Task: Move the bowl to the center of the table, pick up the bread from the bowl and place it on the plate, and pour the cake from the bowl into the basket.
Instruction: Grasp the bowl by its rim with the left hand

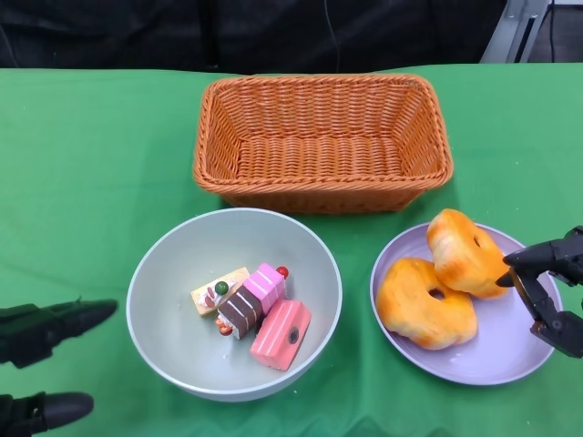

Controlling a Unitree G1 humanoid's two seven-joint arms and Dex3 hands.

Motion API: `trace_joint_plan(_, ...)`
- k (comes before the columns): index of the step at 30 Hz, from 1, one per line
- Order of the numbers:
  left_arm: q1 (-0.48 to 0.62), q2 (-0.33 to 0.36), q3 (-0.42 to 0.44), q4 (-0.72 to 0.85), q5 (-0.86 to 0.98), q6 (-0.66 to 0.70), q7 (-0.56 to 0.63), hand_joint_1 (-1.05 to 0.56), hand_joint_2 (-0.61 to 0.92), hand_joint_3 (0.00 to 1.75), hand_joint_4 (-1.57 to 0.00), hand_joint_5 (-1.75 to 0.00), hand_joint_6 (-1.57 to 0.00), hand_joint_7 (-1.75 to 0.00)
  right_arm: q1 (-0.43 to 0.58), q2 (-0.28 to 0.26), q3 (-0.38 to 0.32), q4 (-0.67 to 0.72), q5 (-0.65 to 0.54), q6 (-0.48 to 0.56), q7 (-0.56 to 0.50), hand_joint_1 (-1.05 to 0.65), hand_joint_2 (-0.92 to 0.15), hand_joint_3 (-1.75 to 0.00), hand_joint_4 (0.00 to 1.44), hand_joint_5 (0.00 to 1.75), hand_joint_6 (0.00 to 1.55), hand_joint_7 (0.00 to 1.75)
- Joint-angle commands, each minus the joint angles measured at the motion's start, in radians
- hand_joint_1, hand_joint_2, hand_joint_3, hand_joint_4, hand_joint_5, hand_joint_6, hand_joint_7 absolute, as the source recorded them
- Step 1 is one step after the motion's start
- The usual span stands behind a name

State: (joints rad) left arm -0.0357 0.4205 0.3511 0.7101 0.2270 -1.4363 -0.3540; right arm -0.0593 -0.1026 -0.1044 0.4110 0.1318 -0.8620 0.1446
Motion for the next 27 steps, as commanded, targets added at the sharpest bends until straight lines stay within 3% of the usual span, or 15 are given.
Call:
trace_joint_plan(1, -0.023, 0.025, 0.036, -0.012, 0.096, -0.057, 0.048, -0.48, 0.92, 0.12, -0.64, 0.0, -0.54, 0.0, -0.013, -0.001, -0.016, 0.011, -0.006, -0.008, -0.006, -0.1, -0.73, -0.55, 0.8, 1.13, 0.84, 0.82)
trace_joint_plan(14, -0.058, -0.048, 0.2, -0.129, 0.498, -0.158, 0.228, -0.43, 0.92, 0.14, -0.66, -0.01, -0.59, -0.01, -0.007, 0.014, -0.012, 0.013, -0.002, -0.008, -0.001, -0.1, -0.73, -0.53, 0.8, 1.13, 0.84, 0.81)
trace_joint_plan(27, -0.092, -0.002, 0.107, -0.179, 0.698, -0.125, 0.414, -0.4, 0.92, 0.11, -0.7, -0.02, -0.62, -0.01, 0.011, 0.03, -0.007, -0.009, -0.026, -0.003, -0.015, -0.09, -0.74, -0.52, 0.81, 1.12, 0.85, 0.81)
